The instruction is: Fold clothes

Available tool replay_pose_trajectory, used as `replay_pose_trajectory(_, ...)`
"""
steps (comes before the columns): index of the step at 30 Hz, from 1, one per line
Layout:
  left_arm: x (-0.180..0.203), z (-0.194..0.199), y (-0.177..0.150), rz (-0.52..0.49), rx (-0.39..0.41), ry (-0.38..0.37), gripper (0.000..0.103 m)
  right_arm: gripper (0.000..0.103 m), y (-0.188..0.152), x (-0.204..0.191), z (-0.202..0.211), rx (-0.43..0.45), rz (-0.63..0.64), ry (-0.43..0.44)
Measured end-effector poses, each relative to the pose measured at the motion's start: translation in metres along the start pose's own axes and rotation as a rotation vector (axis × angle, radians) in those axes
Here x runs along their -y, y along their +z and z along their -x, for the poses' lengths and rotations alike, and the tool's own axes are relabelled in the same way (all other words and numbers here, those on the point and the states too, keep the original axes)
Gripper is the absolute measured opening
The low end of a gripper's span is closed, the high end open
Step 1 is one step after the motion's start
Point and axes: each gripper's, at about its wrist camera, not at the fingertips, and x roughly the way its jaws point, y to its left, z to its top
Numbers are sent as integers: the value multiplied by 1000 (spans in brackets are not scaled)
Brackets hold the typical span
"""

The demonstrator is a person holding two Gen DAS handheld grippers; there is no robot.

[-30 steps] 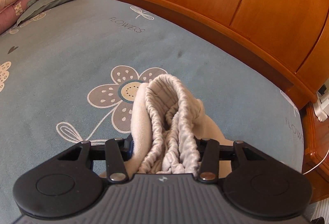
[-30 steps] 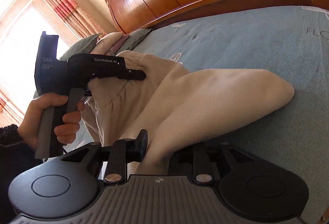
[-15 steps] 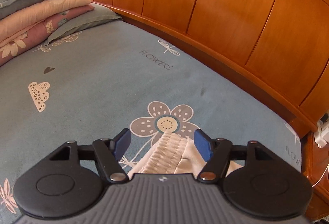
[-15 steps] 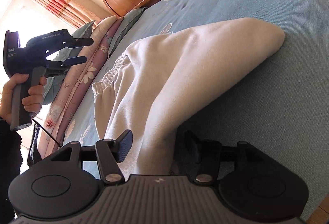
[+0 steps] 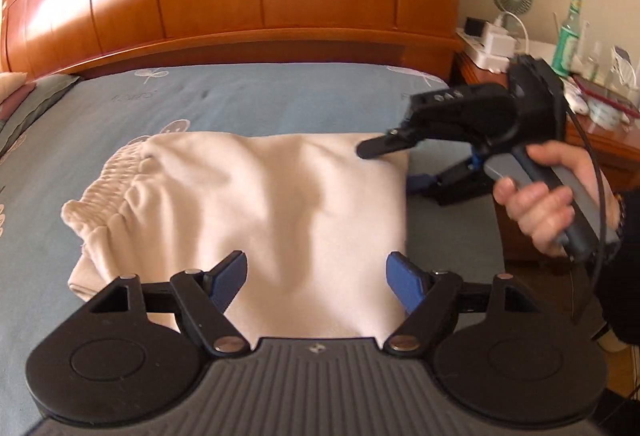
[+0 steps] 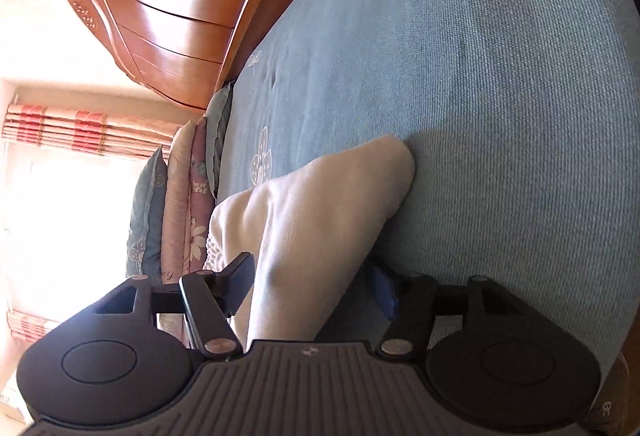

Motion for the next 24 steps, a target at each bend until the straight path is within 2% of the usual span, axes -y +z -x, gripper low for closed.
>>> replay_pose_trajectory(2, 10, -14, -3, -18, -67, -41, 77, 34, 4, -8, 0, 4, 35, -19)
replay_pose_trajectory(4, 13, -30, -7, -3, -148, -116, 77, 25, 8, -32, 8, 49, 161, -25)
replay_pose_trajectory(5, 13, -35, -8, 6, -169, -125, 79, 24, 10, -43, 11, 61, 219, -38)
replay_pose_trajectory(7, 14, -44, -9, 30, -197, -143, 87, 24, 12, -64, 2, 40, 364, -122)
replay_pose_trajectory(8, 15, -44, -8, 33, -202, -150, 90, 24, 9, -69, -4, 45, 431, -194)
replay_pose_trajectory(10, 17, -40, -3, 31, -208, -161, 90, 30, 1, -66, -15, 37, 529, -357)
replay_pose_trajectory(11, 16, -35, 0, 32, -205, -169, 90, 31, 0, -60, -16, 33, 537, -372)
replay_pose_trajectory(14, 4, -11, 10, 25, -126, -143, 90, 36, 0, -58, 9, 38, 484, -333)
replay_pose_trajectory(18, -34, 2, 32, 66, -24, -8, 90, 38, -11, -79, 37, 111, 560, -248)
replay_pose_trajectory(22, -82, -19, 43, 224, 27, 87, 90, 38, -28, -92, 14, 1, 641, -143)
replay_pose_trajectory(24, -102, -39, 31, 316, 2, 140, 90, 38, -39, -92, 8, -60, 653, -158)
